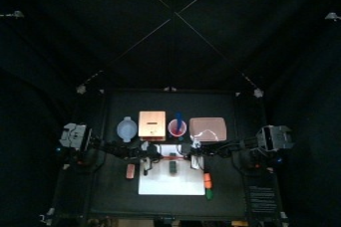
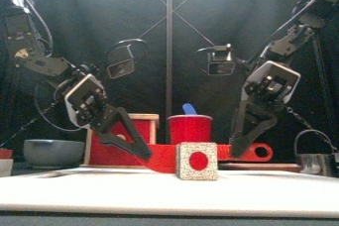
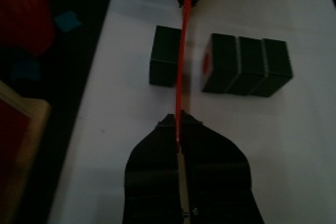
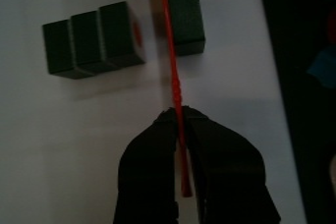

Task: Cut the sushi into 4 pieces with the knife
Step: Cut the sushi into 4 pieces

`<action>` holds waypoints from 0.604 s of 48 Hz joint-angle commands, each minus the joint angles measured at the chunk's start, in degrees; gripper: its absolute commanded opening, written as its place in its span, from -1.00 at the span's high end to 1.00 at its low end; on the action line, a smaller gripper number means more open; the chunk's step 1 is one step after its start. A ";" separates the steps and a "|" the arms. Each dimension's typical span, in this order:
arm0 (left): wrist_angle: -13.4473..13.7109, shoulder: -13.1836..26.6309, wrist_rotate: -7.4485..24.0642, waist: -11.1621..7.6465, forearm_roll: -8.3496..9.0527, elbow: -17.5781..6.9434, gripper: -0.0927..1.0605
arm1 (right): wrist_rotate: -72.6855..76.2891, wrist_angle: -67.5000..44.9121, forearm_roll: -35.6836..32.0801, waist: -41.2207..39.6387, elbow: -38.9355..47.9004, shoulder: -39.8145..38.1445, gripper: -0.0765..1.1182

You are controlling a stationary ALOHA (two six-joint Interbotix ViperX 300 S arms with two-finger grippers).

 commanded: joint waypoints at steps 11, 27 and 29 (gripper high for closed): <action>0.62 -2.37 0.79 2.37 0.44 -0.70 0.60 | 0.18 2.20 0.00 -0.09 -1.05 -2.81 0.80; 0.70 -10.37 0.79 -2.20 0.88 -0.70 0.60 | 0.26 4.13 0.53 3.78 -2.37 -8.70 0.80; 0.70 -10.99 0.79 -2.64 0.97 -0.70 0.60 | 0.26 4.13 0.53 4.04 -2.29 -9.23 0.80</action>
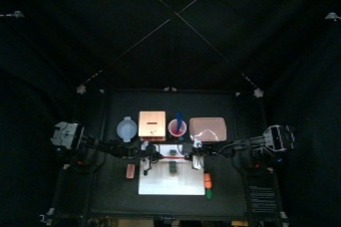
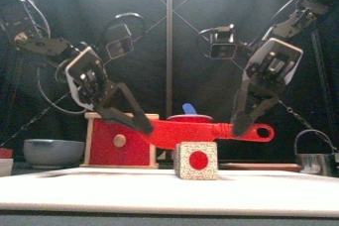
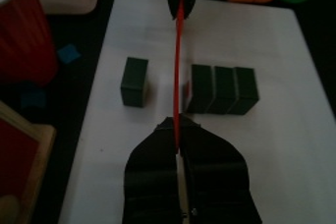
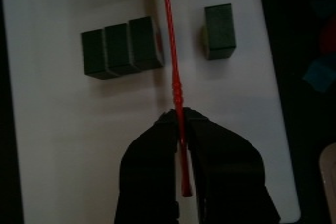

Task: Cut the sushi into 4 pieces with the knife
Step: Cut the sushi into 4 pieces

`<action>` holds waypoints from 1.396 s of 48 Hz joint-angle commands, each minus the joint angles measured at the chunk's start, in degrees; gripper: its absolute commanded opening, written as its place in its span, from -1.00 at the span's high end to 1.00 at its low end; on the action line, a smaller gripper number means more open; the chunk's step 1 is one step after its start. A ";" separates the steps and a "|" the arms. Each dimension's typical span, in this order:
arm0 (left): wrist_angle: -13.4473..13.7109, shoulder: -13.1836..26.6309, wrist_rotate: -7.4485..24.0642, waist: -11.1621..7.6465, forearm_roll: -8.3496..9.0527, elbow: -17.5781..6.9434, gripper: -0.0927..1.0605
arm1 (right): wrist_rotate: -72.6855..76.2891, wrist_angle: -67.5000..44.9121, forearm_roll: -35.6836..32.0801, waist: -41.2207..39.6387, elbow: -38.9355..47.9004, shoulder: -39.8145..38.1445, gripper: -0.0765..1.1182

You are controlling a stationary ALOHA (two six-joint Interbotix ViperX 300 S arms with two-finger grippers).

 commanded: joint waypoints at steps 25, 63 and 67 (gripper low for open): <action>-0.44 -0.79 -0.53 -2.64 -0.26 -1.23 0.60 | 0.18 -0.53 1.67 3.43 -0.70 -2.90 0.80; -0.35 4.75 -0.62 -4.48 -3.69 -1.85 0.60 | 0.18 -0.70 2.29 4.66 -1.58 2.20 0.80; -0.35 5.27 -0.62 -4.75 -4.31 -1.85 0.60 | 0.18 -0.79 2.90 4.66 -1.49 2.81 0.80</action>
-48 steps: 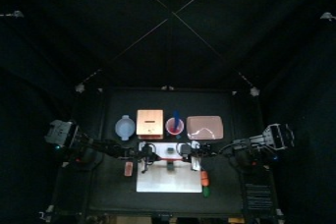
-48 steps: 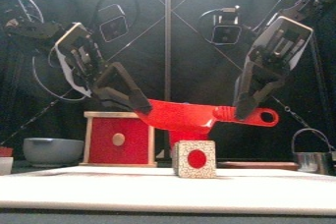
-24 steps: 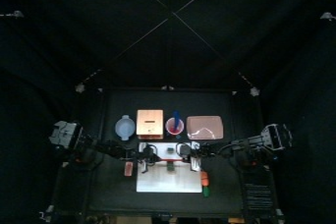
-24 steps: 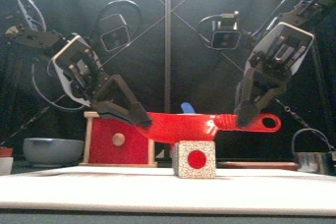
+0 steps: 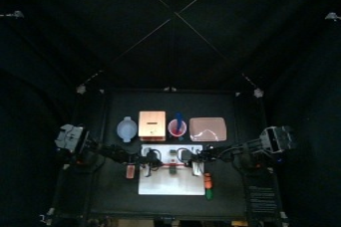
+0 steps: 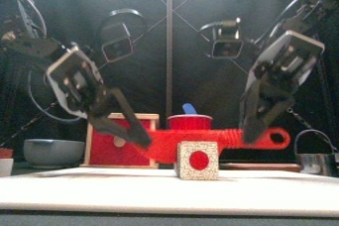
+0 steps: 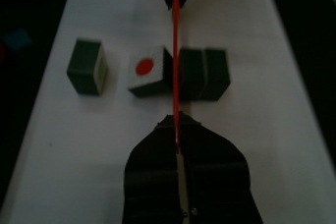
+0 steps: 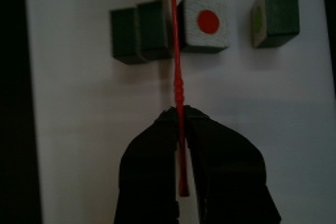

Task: Cut the sushi into 4 pieces with the knife
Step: Cut the sushi into 4 pieces

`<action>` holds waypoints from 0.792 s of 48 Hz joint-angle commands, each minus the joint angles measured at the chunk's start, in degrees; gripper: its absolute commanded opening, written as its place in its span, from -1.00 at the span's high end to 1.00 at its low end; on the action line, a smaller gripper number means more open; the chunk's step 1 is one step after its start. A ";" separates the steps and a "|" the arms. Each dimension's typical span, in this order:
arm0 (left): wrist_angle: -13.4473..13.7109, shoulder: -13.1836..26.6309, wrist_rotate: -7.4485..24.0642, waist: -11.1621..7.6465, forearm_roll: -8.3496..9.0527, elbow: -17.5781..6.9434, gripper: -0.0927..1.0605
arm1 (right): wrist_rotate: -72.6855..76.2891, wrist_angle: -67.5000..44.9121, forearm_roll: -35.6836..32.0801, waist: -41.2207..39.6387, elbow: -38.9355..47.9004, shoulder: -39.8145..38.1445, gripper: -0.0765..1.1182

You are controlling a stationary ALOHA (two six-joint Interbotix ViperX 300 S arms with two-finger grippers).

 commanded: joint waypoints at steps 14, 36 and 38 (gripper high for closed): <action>0.62 4.48 -0.09 0.09 -3.69 -0.88 0.60 | -0.18 -0.62 0.97 0.35 -1.14 4.48 0.80; 0.70 6.06 0.26 1.32 -4.22 -1.14 0.60 | -0.26 -0.62 0.53 -0.53 -1.23 5.54 0.80; 0.70 5.98 0.26 1.67 -4.13 -1.23 0.60 | -0.26 -0.62 0.62 -0.70 -1.23 5.54 0.80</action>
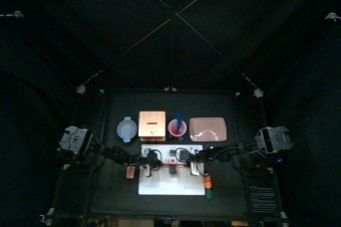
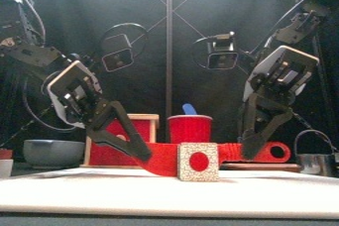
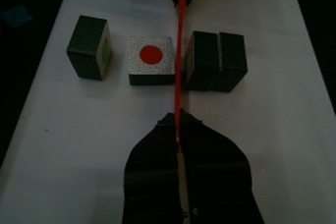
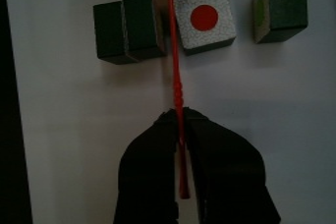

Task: Cut the sushi into 4 pieces with the knife
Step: Cut the sushi into 4 pieces

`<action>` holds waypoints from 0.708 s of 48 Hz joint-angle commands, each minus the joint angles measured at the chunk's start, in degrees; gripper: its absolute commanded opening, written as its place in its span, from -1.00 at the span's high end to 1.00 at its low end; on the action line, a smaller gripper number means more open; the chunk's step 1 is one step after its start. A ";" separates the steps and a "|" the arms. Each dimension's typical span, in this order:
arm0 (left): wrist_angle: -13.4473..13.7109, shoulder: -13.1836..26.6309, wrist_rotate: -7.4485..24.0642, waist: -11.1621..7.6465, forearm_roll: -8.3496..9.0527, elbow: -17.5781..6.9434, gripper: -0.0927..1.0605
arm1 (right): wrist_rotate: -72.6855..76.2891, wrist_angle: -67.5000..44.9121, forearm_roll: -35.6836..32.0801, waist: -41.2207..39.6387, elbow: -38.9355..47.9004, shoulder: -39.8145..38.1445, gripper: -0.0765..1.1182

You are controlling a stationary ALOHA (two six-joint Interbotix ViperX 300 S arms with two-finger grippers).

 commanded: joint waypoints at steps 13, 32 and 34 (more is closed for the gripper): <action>0.62 -3.69 0.18 1.76 -0.09 -1.23 0.60 | 0.09 1.49 0.18 0.35 -1.93 -2.64 0.80; 0.79 -11.95 0.00 -1.67 1.14 -1.41 0.60 | 0.09 2.90 0.35 1.49 -1.76 -10.55 0.80; 0.70 -11.95 0.00 -1.85 1.23 -1.49 0.60 | 0.09 2.99 0.44 1.76 -1.76 -10.55 0.80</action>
